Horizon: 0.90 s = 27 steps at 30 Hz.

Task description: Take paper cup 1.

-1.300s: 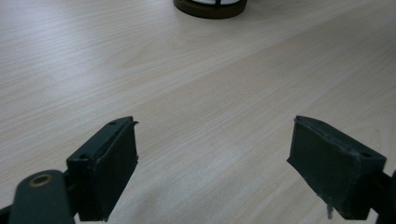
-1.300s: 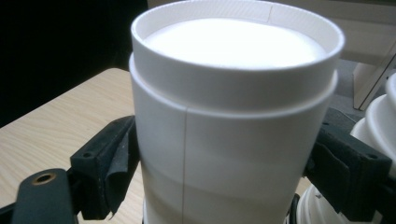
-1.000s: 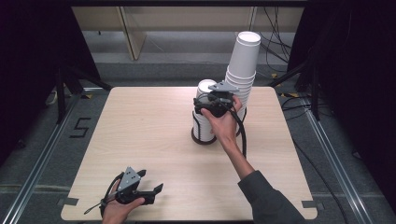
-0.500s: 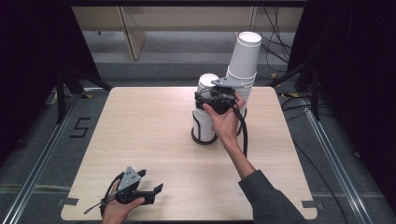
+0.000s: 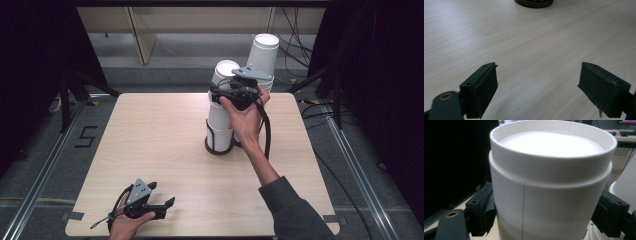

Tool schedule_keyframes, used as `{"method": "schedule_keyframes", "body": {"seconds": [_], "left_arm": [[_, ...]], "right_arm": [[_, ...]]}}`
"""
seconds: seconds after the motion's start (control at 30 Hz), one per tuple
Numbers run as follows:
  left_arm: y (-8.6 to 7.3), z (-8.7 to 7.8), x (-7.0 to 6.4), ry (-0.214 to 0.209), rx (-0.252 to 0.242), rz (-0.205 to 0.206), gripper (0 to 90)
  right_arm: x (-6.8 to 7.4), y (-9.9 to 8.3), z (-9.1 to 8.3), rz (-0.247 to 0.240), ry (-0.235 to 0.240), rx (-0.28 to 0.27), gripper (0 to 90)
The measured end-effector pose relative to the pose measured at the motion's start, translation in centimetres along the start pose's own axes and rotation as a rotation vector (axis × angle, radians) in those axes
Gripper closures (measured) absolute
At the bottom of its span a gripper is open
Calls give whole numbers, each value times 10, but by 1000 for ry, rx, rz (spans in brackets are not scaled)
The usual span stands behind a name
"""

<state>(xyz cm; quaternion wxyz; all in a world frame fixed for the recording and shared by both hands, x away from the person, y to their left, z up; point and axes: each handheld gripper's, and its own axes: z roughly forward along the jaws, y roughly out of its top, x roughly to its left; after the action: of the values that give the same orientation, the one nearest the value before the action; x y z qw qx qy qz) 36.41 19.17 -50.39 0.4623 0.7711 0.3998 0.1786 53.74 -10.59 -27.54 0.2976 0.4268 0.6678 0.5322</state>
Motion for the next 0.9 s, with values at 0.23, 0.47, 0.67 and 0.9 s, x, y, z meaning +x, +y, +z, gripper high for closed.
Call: {"method": "schedule_keyframes", "body": {"seconds": [0.23,0.47,0.67,0.9], "left_arm": [[0,1,0,-2,-4,-5,146],[0,1,1,2,3,2,146],[0,2,0,4,4,-4,146],[-1,3,3,12,8,-6,146]], "right_arm": [[1,7,-16,-16,40,-21,184],[12,-3,-38,-49,136,3,183],[19,-16,-51,-83,184,20,183],[21,-32,-59,-99,234,19,183]]}}
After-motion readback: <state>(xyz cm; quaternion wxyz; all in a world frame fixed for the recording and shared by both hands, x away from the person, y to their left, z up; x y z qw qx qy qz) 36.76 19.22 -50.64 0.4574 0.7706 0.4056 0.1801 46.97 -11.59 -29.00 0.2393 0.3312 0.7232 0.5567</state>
